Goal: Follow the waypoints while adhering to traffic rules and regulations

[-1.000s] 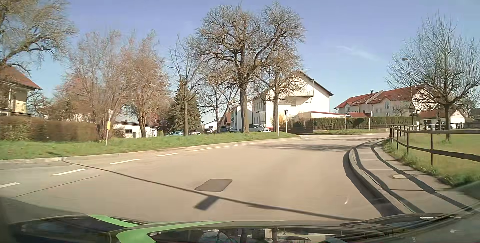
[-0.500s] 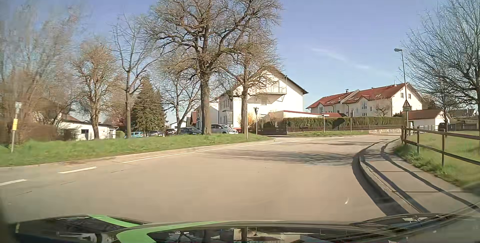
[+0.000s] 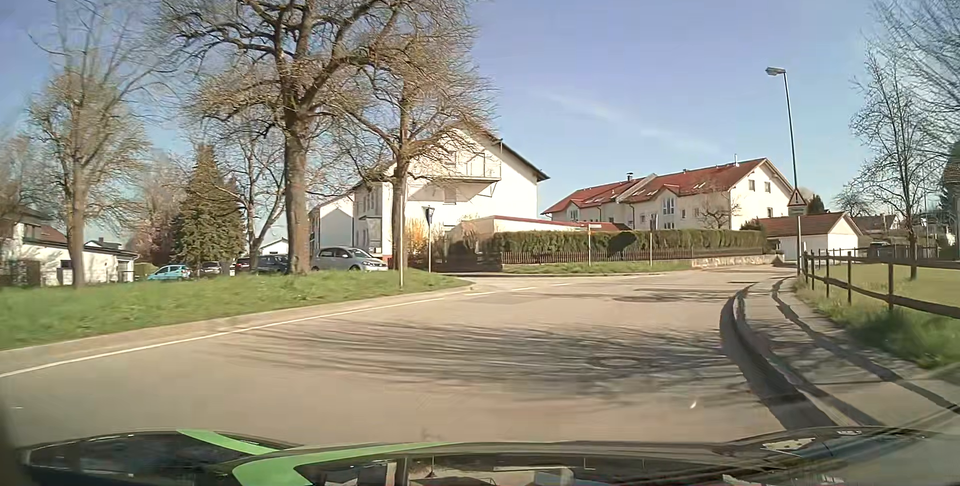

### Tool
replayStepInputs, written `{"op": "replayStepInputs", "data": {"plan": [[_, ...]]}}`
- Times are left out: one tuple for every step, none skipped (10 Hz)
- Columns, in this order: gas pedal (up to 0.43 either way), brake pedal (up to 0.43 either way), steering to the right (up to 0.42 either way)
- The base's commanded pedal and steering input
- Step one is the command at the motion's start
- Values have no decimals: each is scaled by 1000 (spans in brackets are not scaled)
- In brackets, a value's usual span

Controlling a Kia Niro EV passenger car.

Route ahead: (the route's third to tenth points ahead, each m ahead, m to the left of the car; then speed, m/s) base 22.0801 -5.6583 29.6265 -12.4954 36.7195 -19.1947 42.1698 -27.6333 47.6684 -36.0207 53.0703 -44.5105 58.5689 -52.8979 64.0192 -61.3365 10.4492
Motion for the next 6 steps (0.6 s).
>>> {"op": "replayStepInputs", "data": {"plan": [[130, 0, 117], [130, 0, 117], [130, 0, 116], [130, 0, 116], [130, 0, 116], [138, 0, 116]]}}
